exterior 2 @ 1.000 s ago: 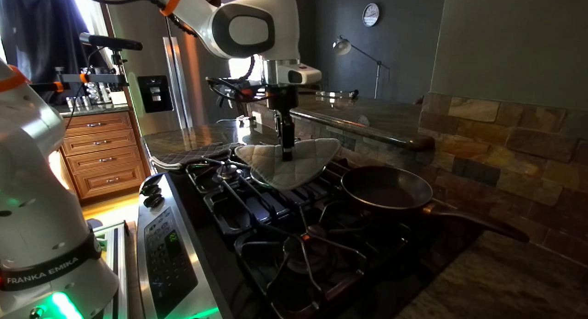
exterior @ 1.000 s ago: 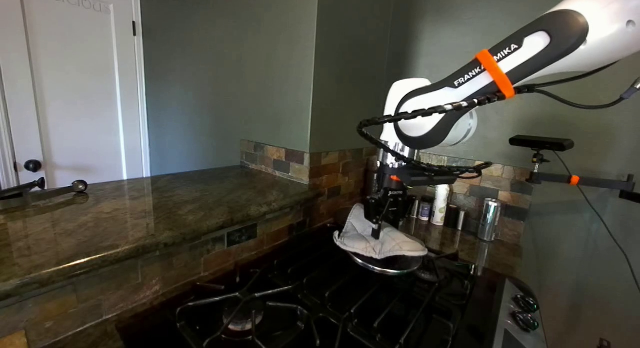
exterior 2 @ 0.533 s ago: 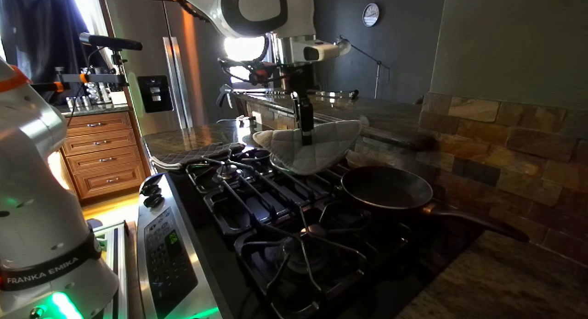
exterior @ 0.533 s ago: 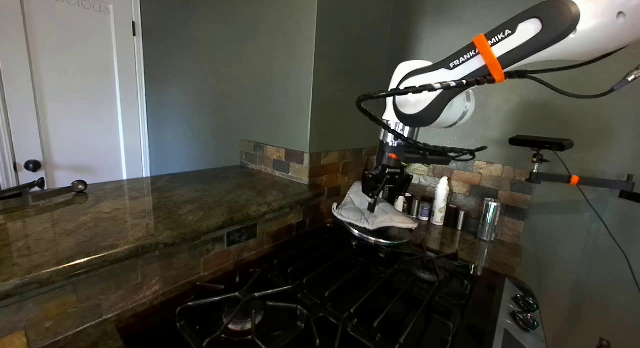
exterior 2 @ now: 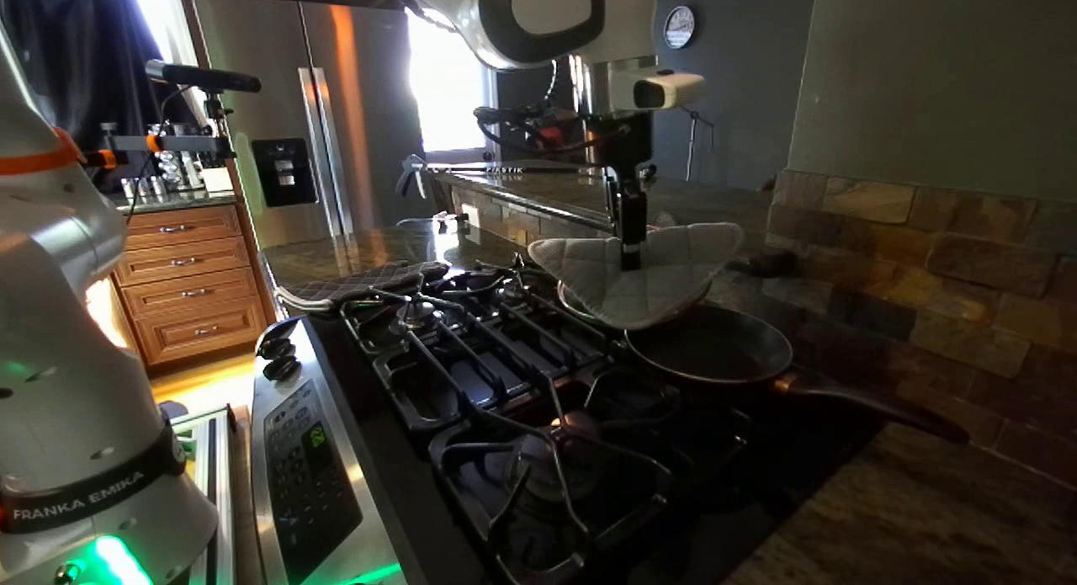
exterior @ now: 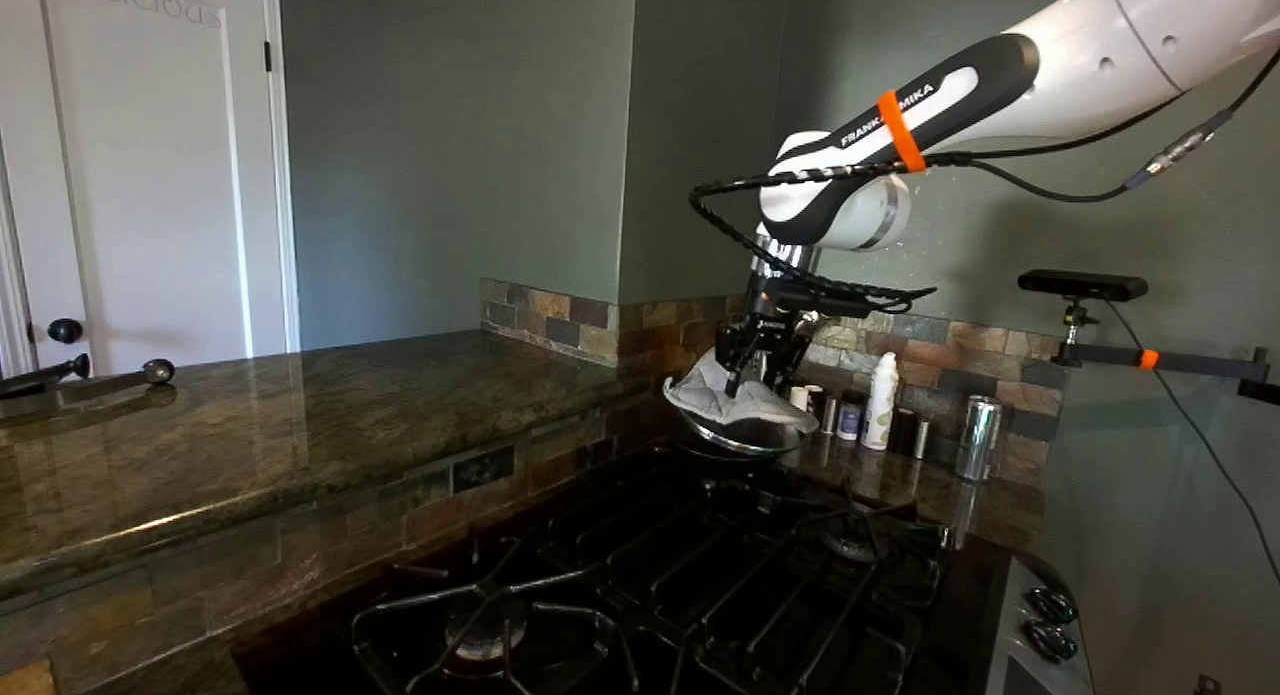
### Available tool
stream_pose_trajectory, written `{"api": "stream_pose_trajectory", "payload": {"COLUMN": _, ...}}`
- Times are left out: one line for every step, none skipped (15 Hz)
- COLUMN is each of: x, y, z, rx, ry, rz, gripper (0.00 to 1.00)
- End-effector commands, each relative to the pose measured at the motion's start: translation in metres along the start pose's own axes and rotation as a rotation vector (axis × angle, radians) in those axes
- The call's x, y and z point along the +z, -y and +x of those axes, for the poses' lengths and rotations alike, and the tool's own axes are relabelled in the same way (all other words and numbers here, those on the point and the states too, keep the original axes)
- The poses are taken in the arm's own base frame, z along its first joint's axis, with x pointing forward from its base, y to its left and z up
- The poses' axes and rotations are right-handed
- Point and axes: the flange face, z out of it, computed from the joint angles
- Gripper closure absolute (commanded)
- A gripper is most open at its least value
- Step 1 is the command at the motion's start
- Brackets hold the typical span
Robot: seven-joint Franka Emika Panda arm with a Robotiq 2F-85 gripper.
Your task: Move the pan backwards and cover it
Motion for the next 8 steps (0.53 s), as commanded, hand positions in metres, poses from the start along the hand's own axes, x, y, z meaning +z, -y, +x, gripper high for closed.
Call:
{"api": "stream_pose_trajectory", "payload": {"x": 0.015, "y": 0.003, "z": 0.039, "rx": 0.025, "ry": 0.032, "rz": 0.025, "gripper": 0.70}}
{"api": "stream_pose_trajectory", "payload": {"x": 0.019, "y": 0.003, "z": 0.048, "rx": 0.030, "ry": 0.034, "rz": 0.029, "gripper": 0.70}}
{"api": "stream_pose_trajectory", "payload": {"x": 0.022, "y": 0.004, "z": 0.054, "rx": 0.033, "ry": 0.034, "rz": 0.030, "gripper": 0.70}}
{"api": "stream_pose_trajectory", "payload": {"x": 0.025, "y": 0.006, "z": 0.061, "rx": 0.036, "ry": 0.036, "rz": 0.033, "gripper": 0.70}}
{"api": "stream_pose_trajectory", "payload": {"x": 0.027, "y": 0.007, "z": 0.066, "rx": 0.040, "ry": 0.034, "rz": 0.033, "gripper": 0.70}}
{"api": "stream_pose_trajectory", "payload": {"x": 0.029, "y": 0.008, "z": 0.071, "rx": 0.043, "ry": 0.036, "rz": 0.030, "gripper": 0.70}}
{"api": "stream_pose_trajectory", "payload": {"x": 0.030, "y": 0.009, "z": 0.074, "rx": 0.043, "ry": 0.037, "rz": 0.028, "gripper": 0.70}}
{"api": "stream_pose_trajectory", "payload": {"x": 0.031, "y": 0.009, "z": 0.077, "rx": 0.047, "ry": 0.038, "rz": 0.019, "gripper": 0.70}}
